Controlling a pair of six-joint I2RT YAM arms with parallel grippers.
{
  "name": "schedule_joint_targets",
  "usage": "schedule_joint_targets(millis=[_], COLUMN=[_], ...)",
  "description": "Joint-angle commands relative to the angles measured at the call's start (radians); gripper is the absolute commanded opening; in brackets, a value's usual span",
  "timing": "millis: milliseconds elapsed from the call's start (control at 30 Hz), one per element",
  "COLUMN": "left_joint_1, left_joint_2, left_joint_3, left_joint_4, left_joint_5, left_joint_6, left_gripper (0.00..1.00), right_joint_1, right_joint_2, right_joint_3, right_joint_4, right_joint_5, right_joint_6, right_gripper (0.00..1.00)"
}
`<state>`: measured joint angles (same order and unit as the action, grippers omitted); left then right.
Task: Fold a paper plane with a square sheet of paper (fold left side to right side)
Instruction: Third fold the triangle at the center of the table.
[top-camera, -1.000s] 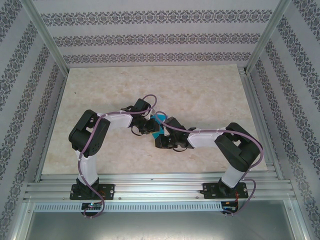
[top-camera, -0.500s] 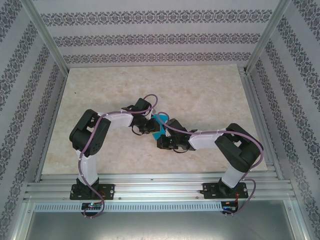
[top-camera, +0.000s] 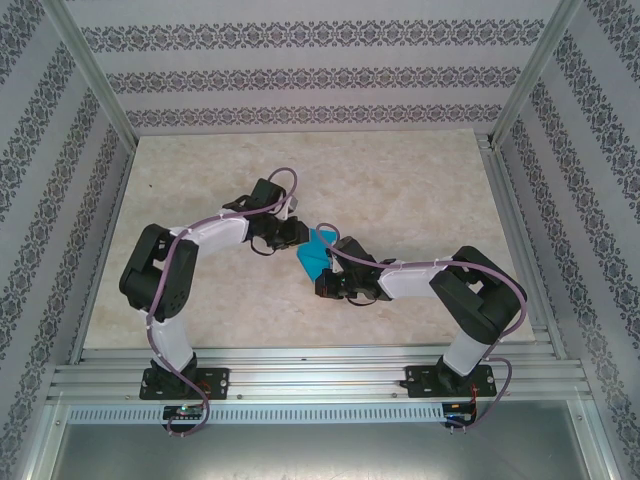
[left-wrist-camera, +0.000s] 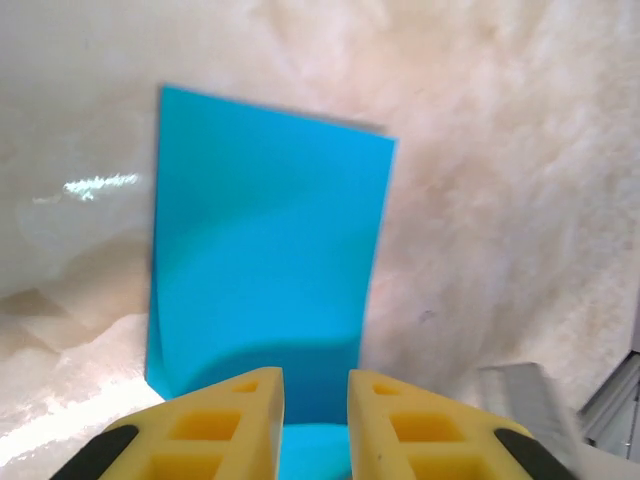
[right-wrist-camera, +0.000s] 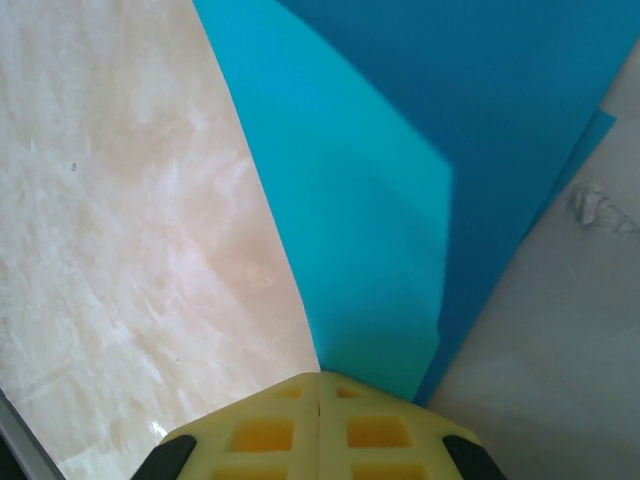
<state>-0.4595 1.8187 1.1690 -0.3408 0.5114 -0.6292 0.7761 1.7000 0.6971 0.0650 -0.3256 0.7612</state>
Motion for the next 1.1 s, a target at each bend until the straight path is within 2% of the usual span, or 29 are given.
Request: schedule_joint_targets(millis=[0,200,467,800,1067], left_joint_1=[-0.005,-0.058,-0.133,-0.181,-0.18], left_joint_2=[-0.075,-0.114,-0.068,0.014,0.027], left_joint_3=[-0.052,-0.214,-0.258,-0.259,-0.26], left_joint_4=[0.053,0.212,0.335,0.353,0.302], left_joint_5=[0.033,0.082,0.052,-0.026,-0.088], left_joint_6=[0.015,-0.068,-0.172,-0.231,-0.196], left_gripper=[0.24,0.15,0.09,0.07,0.07], right_joint_1=[0.002,0.0,-0.001,-0.001,0.0], right_joint_2=[0.067,0.075,0.073,0.069,0.07], right_joint_3=[-0.051,-0.045,-0.038,-0.028,-0.016], right_joint_4=[-0.162,-0.164,-0.178,-0.211,-0.252], right_joint_5=[0.0,-0.003,0.003,0.016,0.035], right_joint_6=[-0.011,-0.016,-0.023,-0.031,-0.042], right_gripper=[0.0,0.0,0.0,0.01,0.0])
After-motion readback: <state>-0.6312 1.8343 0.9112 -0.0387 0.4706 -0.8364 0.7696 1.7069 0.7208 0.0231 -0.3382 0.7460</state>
